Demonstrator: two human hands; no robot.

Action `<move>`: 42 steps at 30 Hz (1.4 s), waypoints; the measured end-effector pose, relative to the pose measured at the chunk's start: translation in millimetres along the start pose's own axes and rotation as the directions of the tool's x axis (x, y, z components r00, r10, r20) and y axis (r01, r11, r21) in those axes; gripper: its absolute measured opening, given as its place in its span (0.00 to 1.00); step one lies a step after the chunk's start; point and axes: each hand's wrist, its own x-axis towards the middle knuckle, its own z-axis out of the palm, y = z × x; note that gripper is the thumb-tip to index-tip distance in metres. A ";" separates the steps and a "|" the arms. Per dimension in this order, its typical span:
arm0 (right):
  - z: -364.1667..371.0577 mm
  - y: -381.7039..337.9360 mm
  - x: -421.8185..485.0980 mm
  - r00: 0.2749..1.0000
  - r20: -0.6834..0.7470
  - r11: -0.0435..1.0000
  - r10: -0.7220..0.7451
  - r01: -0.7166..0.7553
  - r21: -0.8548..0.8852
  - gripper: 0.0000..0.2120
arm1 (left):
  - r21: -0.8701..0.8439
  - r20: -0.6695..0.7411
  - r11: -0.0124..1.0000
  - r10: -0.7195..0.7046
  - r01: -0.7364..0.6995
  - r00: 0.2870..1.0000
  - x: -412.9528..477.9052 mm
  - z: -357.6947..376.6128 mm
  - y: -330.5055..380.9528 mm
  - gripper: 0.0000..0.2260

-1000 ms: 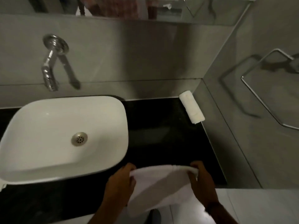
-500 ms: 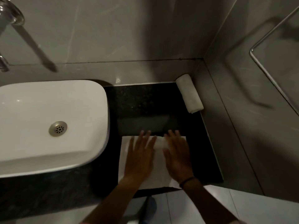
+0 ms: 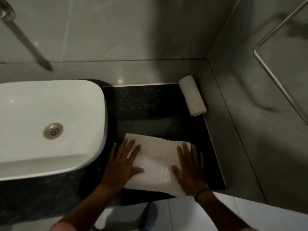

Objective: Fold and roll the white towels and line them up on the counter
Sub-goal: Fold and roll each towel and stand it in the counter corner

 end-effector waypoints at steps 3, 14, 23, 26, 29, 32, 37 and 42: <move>2.3 -6.2 -46.3 0.998 -0.009 0.997 0.067 -0.067 0.038 0.45 | 0.074 -0.166 0.994 -0.063 0.076 0.984 36.3 -23.5 9.3 0.23; 13.9 -12.9 -98.5 0.944 0.003 0.943 -0.330 0.330 -0.053 0.47 | -0.188 0.143 0.981 0.075 -0.047 0.987 -86.3 -40.2 63.5 0.31; 19.6 -1.4 -83.6 0.938 -0.277 0.897 -0.209 0.296 0.327 0.18 | -0.292 0.028 0.950 0.125 -0.112 0.992 -100.2 -19.2 42.7 0.16; 8.4 -11.8 -78.2 0.984 -0.170 0.805 0.059 0.053 0.590 0.19 | -0.587 0.075 0.807 -0.018 0.059 0.997 -83.7 -33.6 31.3 0.10; -3.7 -31.1 -68.9 0.965 0.001 0.603 0.263 -0.165 0.780 0.19 | -0.772 0.226 0.552 -0.226 0.316 0.948 -62.9 -38.7 32.1 0.13; -12.6 -48.3 -60.4 0.912 -0.010 0.584 0.409 -0.253 0.772 0.26 | -0.753 0.204 0.542 -0.349 0.375 0.915 -46.1 -36.2 36.9 0.15; -15.8 -50.9 -64.0 0.938 -0.345 0.999 0.036 -0.041 -0.008 0.13 | -0.239 -0.039 0.967 -0.103 0.091 0.994 -42.4 -36.9 44.3 0.06; -11.2 -29.1 -66.0 0.952 -0.233 0.976 -0.197 0.168 -0.138 0.27 | -0.008 0.009 0.985 0.172 -0.172 0.985 -43.9 -38.6 27.7 0.24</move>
